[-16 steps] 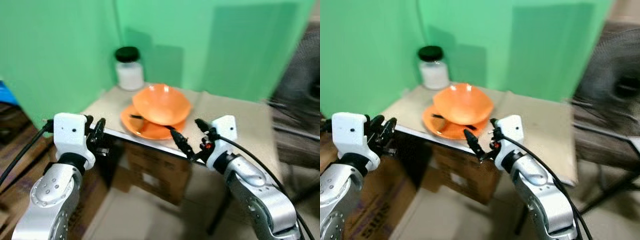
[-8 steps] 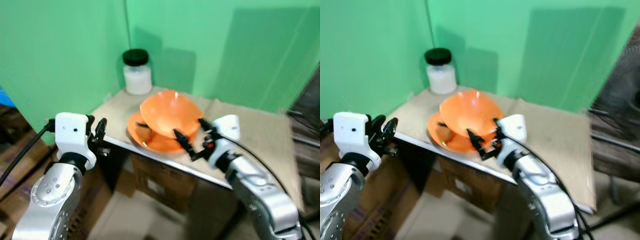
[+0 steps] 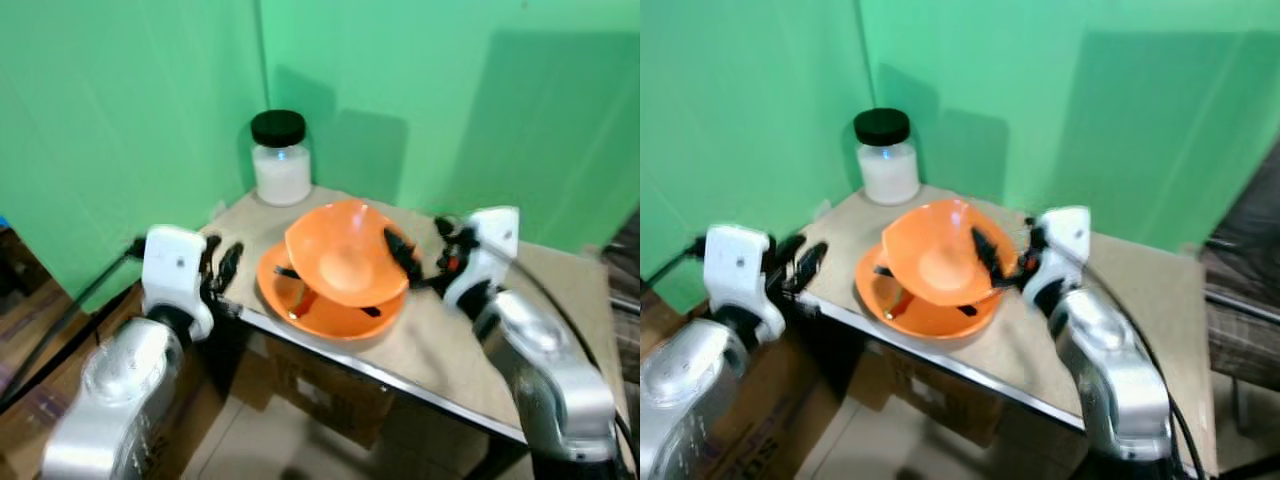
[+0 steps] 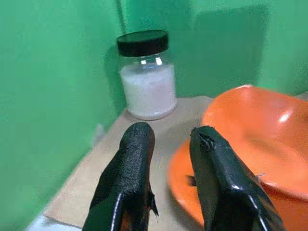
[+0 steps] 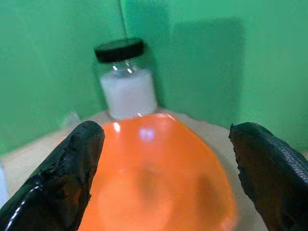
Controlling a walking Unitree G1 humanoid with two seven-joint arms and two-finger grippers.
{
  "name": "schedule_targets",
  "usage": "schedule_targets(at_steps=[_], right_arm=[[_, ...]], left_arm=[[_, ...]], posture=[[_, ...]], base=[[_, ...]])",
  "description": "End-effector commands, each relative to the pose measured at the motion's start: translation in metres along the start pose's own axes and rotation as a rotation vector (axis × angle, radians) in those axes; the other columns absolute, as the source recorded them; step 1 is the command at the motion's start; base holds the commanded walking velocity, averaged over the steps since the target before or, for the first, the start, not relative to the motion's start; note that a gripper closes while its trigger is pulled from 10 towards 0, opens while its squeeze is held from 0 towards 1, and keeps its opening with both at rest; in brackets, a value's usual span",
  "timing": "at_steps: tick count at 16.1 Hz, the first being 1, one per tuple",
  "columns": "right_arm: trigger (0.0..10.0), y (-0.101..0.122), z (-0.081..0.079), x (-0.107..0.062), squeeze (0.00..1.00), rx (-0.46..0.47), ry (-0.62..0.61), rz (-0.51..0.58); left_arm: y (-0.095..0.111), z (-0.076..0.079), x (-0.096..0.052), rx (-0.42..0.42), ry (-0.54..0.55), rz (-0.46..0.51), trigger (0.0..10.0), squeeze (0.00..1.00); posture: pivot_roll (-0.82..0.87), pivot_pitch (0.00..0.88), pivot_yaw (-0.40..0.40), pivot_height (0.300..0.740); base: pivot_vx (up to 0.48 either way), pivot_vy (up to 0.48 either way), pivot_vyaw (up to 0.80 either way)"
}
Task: Setting the table
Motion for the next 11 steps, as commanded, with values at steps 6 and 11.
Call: schedule_targets(at_steps=[6, 11], right_arm=[[10.0, 0.012, 0.033, 0.027, 1.00, 0.035, -0.090, -0.046], [10.0, 0.017, 0.051, 0.044, 1.00, 0.027, -0.070, -0.097]], left_arm=[[-0.006, 0.017, 0.030, 0.104, -0.283, 0.036, 10.0, 0.00], [-0.012, 0.035, 0.084, 0.115, -0.463, 0.081, 10.0, 0.00]], posture=[[-0.05, 0.000, 0.034, 0.740], [-0.10, 0.000, 0.037, 0.740]], base=[[0.000, 0.000, 0.00], [0.000, 0.000, 0.00]])
Point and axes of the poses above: a point about 5 cm out from each wrist's last joint towards the gripper, its own x axis pointing out of the wrist towards the gripper, its own y axis along the axis of the wrist's last joint, z = x × y, the point moved 1 cm from there along x, pointing out of the wrist towards the gripper, and after that the axes turned 10 degrees about x, right-handed, at the moved point
